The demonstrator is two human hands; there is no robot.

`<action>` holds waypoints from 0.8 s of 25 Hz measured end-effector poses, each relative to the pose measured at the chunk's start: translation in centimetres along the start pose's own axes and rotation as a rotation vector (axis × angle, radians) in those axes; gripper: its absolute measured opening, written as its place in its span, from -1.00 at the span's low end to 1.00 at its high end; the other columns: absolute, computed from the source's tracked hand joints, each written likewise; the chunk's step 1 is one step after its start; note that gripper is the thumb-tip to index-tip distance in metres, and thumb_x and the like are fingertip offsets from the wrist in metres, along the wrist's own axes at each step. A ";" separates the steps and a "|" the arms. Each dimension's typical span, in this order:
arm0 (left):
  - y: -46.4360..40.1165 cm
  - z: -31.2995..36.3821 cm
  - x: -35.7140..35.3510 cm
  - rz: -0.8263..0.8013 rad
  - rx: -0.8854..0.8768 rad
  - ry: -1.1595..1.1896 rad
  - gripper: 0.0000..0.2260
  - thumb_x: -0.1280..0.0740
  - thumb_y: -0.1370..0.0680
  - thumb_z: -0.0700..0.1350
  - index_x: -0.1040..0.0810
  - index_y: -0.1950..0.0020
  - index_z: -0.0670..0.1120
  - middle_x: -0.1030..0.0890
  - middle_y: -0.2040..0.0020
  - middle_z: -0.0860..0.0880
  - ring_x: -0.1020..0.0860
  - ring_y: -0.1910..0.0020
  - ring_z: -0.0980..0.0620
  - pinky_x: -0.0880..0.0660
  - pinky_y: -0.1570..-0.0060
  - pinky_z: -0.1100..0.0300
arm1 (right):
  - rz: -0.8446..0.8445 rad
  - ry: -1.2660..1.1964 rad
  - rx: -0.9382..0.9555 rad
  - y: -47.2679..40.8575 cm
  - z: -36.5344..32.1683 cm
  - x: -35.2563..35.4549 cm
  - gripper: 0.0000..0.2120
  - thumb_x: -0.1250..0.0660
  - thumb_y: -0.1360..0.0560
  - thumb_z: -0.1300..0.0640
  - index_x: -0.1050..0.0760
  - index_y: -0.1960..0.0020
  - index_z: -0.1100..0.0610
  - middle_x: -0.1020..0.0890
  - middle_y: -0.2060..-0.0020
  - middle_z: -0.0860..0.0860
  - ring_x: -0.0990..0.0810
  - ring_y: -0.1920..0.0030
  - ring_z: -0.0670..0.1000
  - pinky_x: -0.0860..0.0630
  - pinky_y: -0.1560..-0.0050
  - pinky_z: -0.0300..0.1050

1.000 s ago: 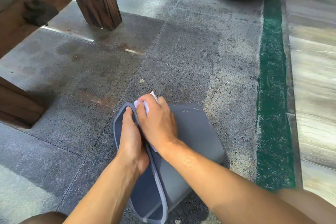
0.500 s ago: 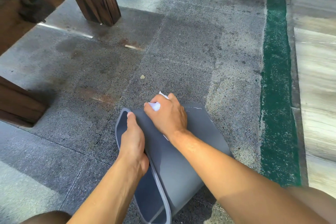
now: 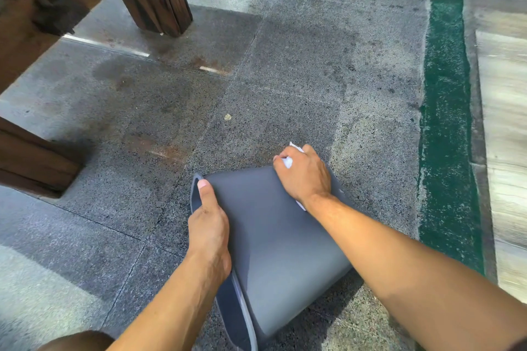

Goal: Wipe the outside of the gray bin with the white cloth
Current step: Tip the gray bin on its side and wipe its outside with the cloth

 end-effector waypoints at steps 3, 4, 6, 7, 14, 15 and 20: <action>0.0 -0.1 0.1 -0.014 0.002 -0.008 -0.41 -0.11 -0.61 0.39 -0.55 0.11 -0.12 -0.66 0.49 0.25 -0.63 0.51 0.28 -0.45 0.64 0.39 | 0.008 0.023 -0.008 -1.1 2.5 0.4 -0.70 -0.19 -0.51 -0.24 -0.59 -0.06 -0.13 -0.51 -0.03 0.04 -0.60 -0.02 0.25 -0.53 -0.02 0.00; -0.1 -0.1 0.1 -0.011 0.001 -0.012 -0.41 -0.11 -0.61 0.39 -0.55 0.12 -0.12 -0.66 0.49 0.26 -0.63 0.51 0.29 -0.46 0.63 0.39 | 0.007 0.028 -0.014 -1.5 3.2 0.4 -0.70 -0.20 -0.51 -0.24 -0.59 -0.06 -0.13 -0.51 -0.03 0.04 -0.59 -0.02 0.25 -0.53 -0.02 0.00; -0.4 -0.2 0.0 -0.014 0.006 -0.009 -0.40 -0.12 -0.61 0.40 -0.56 0.09 -0.12 -0.68 0.46 0.24 -0.66 0.48 0.25 -0.49 0.60 0.36 | 0.017 0.033 -0.028 -2.4 4.7 0.6 -0.70 -0.21 -0.51 -0.23 -0.61 -0.05 -0.12 -0.51 -0.02 0.04 -0.59 -0.02 0.22 -0.53 -0.02 -0.02; -0.5 -0.2 0.0 -0.021 0.010 -0.008 -0.40 -0.12 -0.60 0.41 -0.57 0.08 -0.12 -0.70 0.43 0.23 -0.67 0.46 0.24 -0.51 0.56 0.36 | 0.024 0.032 -0.031 -2.8 5.3 0.7 -0.71 -0.21 -0.50 -0.22 -0.61 -0.04 -0.12 -0.51 0.00 0.03 -0.59 0.00 0.21 -0.50 0.01 -0.04; -0.7 0.0 -0.2 -0.027 0.026 -0.025 -0.37 -0.13 -0.56 0.45 -0.59 0.01 -0.12 -0.76 0.29 0.14 -0.71 0.39 0.20 -0.52 0.55 0.34 | 0.003 -0.032 -0.083 -5.0 9.9 1.2 -0.76 -0.25 -0.52 -0.15 -0.62 0.05 -0.07 -0.51 0.04 0.06 -0.52 0.05 0.17 -0.36 0.10 -0.10; -0.7 -0.1 -0.2 -0.020 0.035 -0.031 -0.35 -0.14 -0.55 0.46 -0.60 -0.02 -0.12 -0.76 0.21 0.11 -0.73 0.34 0.16 -0.55 0.49 0.31 | 0.012 -0.023 -0.113 -5.1 10.7 1.3 -0.77 -0.24 -0.54 -0.12 -0.63 0.04 -0.05 -0.52 0.01 0.10 -0.53 0.04 0.18 -0.39 0.09 -0.09; -0.3 -0.2 0.1 -0.079 0.029 -0.049 -0.30 -0.16 -0.53 0.48 -0.65 -0.17 -0.11 -0.80 0.00 0.02 -0.76 0.06 0.03 -0.64 0.07 0.12 | -0.001 0.080 -0.271 -2.9 15.6 0.7 -0.81 -0.24 -0.59 0.00 -0.62 0.01 0.01 -0.56 -0.02 0.22 -0.52 0.15 0.18 -0.54 0.04 0.00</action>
Point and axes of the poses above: each hand's wrist, its own y-axis away from the middle knuckle, its own x-axis out of the back of the hand, z = x × y, the point moved 1 cm from there along -y, towards the middle knuckle
